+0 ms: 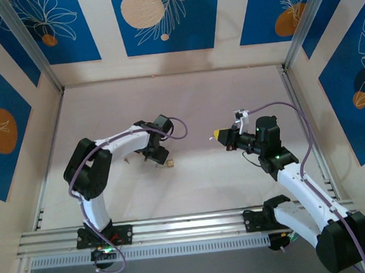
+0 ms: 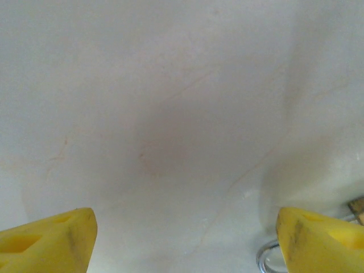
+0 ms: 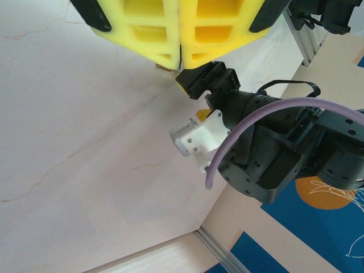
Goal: Unlock with the key
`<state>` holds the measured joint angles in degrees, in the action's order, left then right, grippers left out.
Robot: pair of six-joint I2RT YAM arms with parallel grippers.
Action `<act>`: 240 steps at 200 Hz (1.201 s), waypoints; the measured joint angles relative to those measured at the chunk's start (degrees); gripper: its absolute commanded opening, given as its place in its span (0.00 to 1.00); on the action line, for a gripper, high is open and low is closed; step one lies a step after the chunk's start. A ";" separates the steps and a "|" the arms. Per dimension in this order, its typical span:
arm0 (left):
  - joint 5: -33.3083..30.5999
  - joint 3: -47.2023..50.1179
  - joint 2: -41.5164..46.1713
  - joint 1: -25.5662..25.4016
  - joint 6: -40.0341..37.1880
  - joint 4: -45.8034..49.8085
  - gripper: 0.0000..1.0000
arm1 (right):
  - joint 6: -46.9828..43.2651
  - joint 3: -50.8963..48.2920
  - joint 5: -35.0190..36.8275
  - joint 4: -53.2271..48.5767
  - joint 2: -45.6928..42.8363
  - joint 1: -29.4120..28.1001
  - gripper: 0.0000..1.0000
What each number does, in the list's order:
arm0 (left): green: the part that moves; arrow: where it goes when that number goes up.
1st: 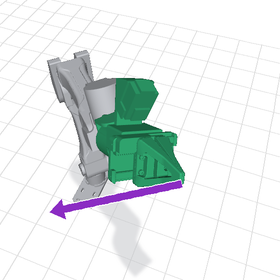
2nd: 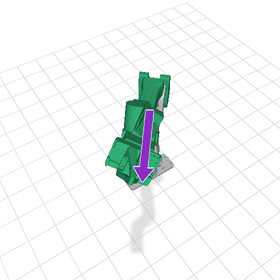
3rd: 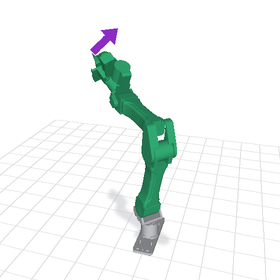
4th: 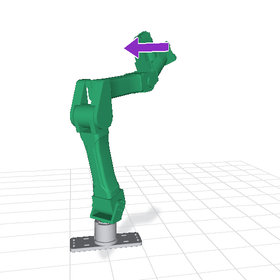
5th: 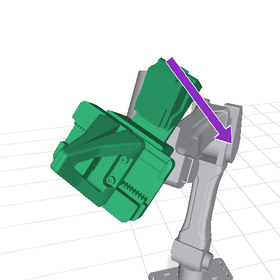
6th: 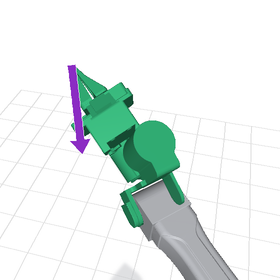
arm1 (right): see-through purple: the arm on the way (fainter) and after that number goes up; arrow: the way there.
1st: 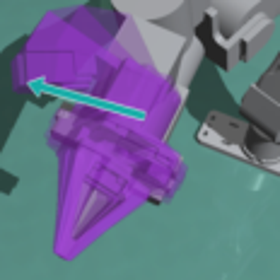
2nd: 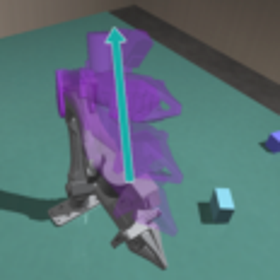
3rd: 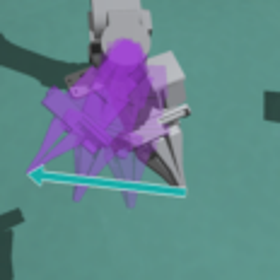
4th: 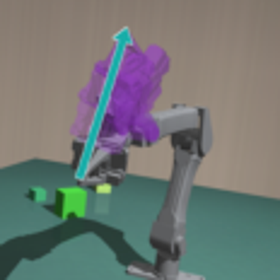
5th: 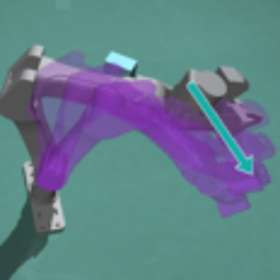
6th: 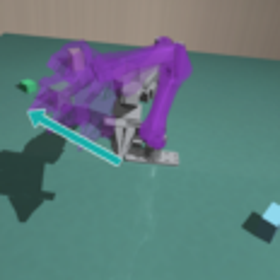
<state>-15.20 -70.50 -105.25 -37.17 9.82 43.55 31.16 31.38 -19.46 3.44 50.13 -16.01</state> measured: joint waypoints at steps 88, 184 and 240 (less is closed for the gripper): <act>7.56 -2.23 5.05 -5.97 -10.27 0.96 0.77 | 0.00 0.00 0.00 -0.04 -0.04 0.15 0.00; 5.27 -5.29 -4.31 -8.37 -18.99 2.38 0.75 | -0.02 0.00 -0.07 -0.09 -0.09 1.40 0.00; 3.98 -8.20 -7.76 -7.58 -18.34 3.41 0.68 | -0.04 0.00 -0.22 -0.11 -0.09 1.53 0.00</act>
<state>-11.22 -78.70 -113.01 -44.75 -8.51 46.96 31.11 31.38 -19.68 3.33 50.04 -14.48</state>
